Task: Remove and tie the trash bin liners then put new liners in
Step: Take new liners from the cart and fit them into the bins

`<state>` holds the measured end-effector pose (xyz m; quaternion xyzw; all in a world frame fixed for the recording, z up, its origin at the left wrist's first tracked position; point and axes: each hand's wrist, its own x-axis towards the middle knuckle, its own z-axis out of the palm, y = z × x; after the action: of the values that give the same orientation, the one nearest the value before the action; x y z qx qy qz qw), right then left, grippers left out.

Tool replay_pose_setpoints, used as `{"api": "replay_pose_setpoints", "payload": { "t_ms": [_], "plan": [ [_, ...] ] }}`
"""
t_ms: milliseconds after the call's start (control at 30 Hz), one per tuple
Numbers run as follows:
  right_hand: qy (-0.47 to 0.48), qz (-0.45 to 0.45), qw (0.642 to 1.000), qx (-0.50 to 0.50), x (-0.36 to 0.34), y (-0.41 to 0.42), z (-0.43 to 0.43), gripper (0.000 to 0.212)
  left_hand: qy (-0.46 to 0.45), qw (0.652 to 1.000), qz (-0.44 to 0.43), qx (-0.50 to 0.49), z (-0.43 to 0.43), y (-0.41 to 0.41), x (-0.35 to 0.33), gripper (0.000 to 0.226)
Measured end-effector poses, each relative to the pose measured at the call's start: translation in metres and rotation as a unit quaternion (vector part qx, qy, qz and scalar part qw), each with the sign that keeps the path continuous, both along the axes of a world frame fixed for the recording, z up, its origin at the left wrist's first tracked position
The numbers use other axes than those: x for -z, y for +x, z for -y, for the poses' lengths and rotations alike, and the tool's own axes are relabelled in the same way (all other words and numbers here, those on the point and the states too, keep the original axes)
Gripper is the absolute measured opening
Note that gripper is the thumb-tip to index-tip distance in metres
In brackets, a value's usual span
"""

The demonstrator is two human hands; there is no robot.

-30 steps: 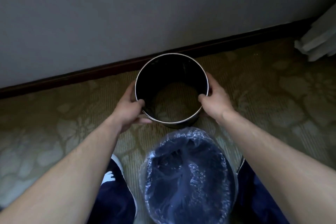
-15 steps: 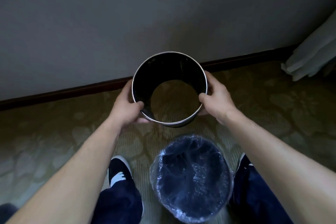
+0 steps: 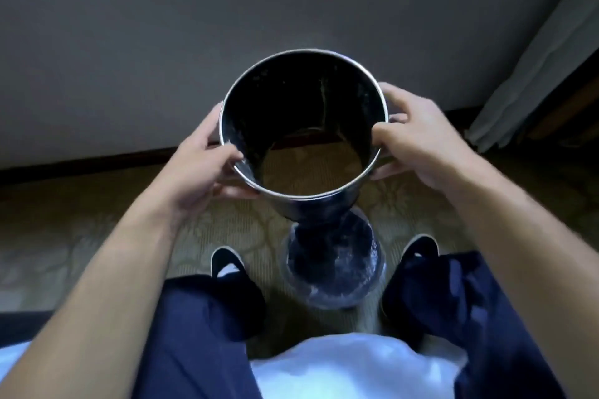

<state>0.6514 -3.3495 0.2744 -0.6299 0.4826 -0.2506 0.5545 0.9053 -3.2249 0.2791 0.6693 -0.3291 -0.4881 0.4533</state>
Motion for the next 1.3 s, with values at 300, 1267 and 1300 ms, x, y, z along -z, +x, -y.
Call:
{"api": "replay_pose_setpoints", "payload": {
  "t_ms": [300, 1267, 1300],
  "plan": [
    [0.057, -0.026, 0.998, 0.023, 0.009, -0.068, -0.082, 0.071, 0.021, 0.999, -0.011, 0.025, -0.074, -0.068, 0.015, 0.083],
    [0.126, -0.057, 0.99, 0.032, 0.063, -0.072, -0.072, 0.078, 0.098, 0.993, -0.064, -0.004, -0.068, -0.075, 0.066, 0.087],
    [0.129, -0.056, 0.99, 0.033, 0.064, -0.072, -0.073, 0.078, 0.1, 0.993, -0.064, -0.003, -0.068, -0.076, 0.066, 0.087]
  ]
}}
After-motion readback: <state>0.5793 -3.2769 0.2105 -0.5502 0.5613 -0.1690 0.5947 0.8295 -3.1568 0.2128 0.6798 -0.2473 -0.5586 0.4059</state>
